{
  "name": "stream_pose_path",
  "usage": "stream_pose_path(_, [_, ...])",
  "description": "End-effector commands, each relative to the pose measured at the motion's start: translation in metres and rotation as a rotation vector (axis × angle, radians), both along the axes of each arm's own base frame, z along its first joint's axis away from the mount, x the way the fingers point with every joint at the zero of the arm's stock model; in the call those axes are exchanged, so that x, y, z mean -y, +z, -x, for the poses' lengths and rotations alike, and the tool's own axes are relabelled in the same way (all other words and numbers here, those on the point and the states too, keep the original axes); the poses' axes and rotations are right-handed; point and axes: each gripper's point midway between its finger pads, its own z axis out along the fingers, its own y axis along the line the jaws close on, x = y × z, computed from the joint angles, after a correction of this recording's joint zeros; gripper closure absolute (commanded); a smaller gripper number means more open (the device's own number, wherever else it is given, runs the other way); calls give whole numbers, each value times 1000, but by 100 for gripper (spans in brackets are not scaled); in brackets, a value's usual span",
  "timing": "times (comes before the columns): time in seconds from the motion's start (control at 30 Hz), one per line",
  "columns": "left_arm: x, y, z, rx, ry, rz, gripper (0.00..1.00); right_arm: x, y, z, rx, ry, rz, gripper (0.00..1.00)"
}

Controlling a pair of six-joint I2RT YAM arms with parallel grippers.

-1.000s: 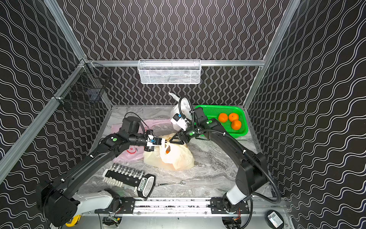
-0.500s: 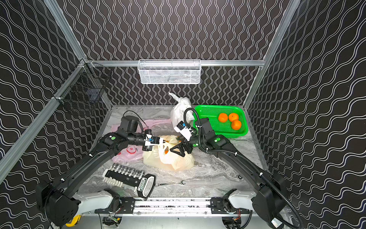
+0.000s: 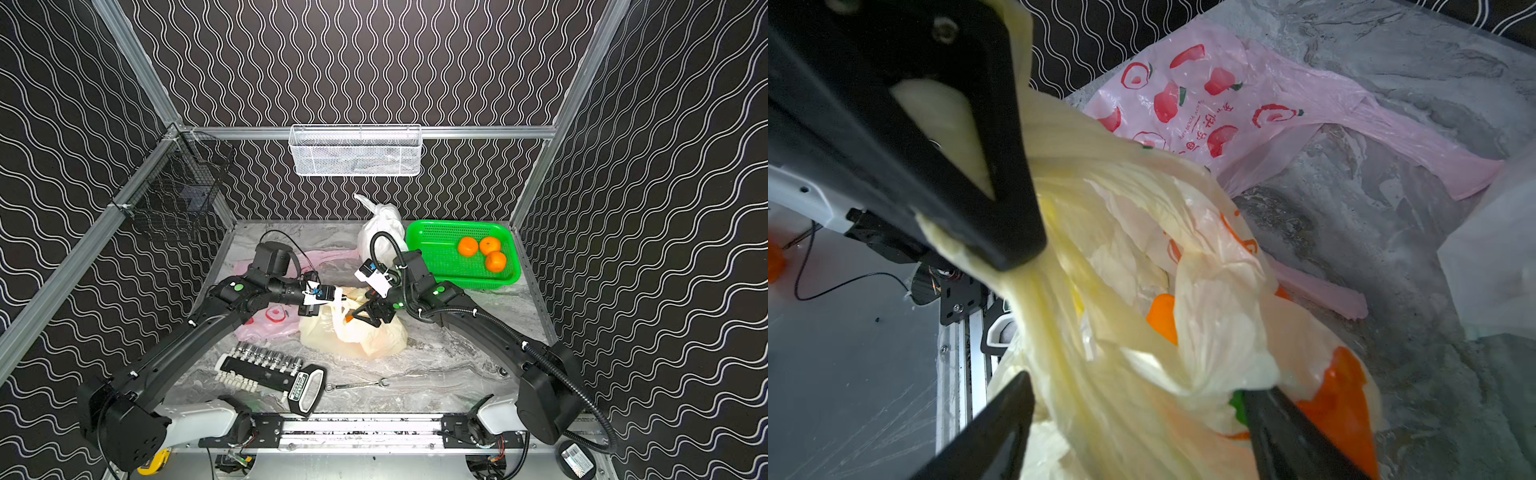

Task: Place the oranges into plastic bags & tie knots
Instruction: Tie the plastic bag at the center of the board.

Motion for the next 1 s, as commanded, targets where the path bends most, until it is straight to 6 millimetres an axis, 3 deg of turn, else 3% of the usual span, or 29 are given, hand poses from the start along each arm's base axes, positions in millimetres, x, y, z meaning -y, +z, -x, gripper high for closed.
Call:
stream_pose_path(0.0, [-1,4,2,-10,-12,9,100,-1,4,-4,46,-5,-10,41])
stream_pose_path(0.17, [-2,4,2,-37,-11,11,100,1,7,-4,59,-18,-23,73])
stream_pose_path(0.37, [-3,-2,6,-92,-17,-8,100,11,15,-8,131,-91,-49,92])
stream_pose_path(0.7, [1,-4,5,-150,-40,-28,78,9,15,-2,130,-72,-52,94])
stream_pose_path(0.97, [-2,-12,5,-166,-32,-56,77,13,20,-5,155,-108,-61,94])
